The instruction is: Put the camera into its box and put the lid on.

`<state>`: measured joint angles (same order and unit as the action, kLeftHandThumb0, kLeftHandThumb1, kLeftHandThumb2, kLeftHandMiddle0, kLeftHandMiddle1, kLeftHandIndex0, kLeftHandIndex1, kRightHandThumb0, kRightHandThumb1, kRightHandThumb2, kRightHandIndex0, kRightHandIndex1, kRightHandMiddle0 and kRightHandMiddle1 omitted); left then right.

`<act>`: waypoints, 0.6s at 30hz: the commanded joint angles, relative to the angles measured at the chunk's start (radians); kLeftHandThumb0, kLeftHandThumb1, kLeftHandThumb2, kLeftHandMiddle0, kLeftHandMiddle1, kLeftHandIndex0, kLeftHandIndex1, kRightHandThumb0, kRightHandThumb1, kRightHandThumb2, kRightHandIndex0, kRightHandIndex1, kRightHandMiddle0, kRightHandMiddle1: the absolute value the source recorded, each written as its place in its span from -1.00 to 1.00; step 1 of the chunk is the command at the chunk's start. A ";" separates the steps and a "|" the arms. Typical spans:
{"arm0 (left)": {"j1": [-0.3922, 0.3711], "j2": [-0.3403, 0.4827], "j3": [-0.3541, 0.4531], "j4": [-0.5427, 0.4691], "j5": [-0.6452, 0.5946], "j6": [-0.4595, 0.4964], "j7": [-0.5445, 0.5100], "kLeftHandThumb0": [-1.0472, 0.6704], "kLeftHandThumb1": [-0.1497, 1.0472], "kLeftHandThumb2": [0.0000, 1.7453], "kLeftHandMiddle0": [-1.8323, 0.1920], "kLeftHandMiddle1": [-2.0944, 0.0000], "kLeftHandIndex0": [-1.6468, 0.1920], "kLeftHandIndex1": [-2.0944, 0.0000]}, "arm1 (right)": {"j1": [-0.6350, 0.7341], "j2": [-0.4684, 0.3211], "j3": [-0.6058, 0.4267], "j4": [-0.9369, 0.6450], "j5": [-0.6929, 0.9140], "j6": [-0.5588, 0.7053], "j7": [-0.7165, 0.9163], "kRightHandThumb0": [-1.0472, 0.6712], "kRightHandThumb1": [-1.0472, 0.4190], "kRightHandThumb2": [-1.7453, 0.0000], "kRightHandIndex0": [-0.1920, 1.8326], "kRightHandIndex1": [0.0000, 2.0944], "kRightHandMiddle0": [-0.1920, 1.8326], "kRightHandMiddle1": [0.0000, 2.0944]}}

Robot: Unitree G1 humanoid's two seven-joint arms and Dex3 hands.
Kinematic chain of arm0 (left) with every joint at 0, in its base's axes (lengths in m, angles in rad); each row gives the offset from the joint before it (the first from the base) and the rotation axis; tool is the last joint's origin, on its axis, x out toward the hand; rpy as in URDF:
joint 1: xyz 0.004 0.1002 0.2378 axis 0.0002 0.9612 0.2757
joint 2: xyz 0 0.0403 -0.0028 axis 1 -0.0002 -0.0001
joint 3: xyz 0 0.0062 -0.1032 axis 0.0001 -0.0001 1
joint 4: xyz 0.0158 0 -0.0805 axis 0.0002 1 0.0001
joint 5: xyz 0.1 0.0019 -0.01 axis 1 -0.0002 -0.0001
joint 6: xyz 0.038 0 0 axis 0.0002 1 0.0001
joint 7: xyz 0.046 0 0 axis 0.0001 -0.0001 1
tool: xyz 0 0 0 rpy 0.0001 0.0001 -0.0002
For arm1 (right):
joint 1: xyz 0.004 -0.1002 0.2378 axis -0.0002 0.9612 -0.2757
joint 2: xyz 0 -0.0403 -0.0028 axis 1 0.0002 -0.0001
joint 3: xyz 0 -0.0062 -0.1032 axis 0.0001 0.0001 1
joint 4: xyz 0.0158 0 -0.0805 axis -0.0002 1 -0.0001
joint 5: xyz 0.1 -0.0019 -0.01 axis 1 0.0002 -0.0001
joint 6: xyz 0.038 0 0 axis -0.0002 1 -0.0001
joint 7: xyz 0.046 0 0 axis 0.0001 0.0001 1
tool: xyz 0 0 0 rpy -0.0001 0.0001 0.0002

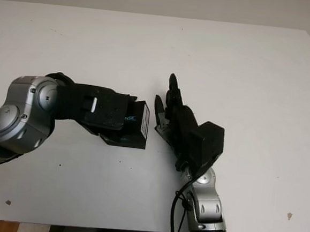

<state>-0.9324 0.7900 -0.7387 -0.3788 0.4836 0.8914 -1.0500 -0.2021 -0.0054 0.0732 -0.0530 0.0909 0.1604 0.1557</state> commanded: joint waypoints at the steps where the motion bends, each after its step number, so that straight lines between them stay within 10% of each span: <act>1: -0.009 -0.002 -0.011 -0.006 0.019 -0.019 -0.032 -0.42 1.00 -0.71 1.00 1.00 1.00 1.00 | 0.009 0.002 0.004 -0.009 0.003 0.002 0.003 -0.58 -1.00 0.25 -1.00 -1.00 -1.00 -1.00; 18: -0.004 -0.080 0.065 0.024 0.016 0.014 -0.085 -0.42 1.00 -0.66 1.00 1.00 1.00 1.00 | 0.010 0.006 0.012 -0.018 0.001 0.023 0.000 -0.60 -1.00 0.27 -1.00 -1.00 -1.00 -1.00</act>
<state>-0.9263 0.7274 -0.6847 -0.3515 0.5093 0.9051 -1.1162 -0.2009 -0.0007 0.0824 -0.0539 0.0923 0.1815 0.1548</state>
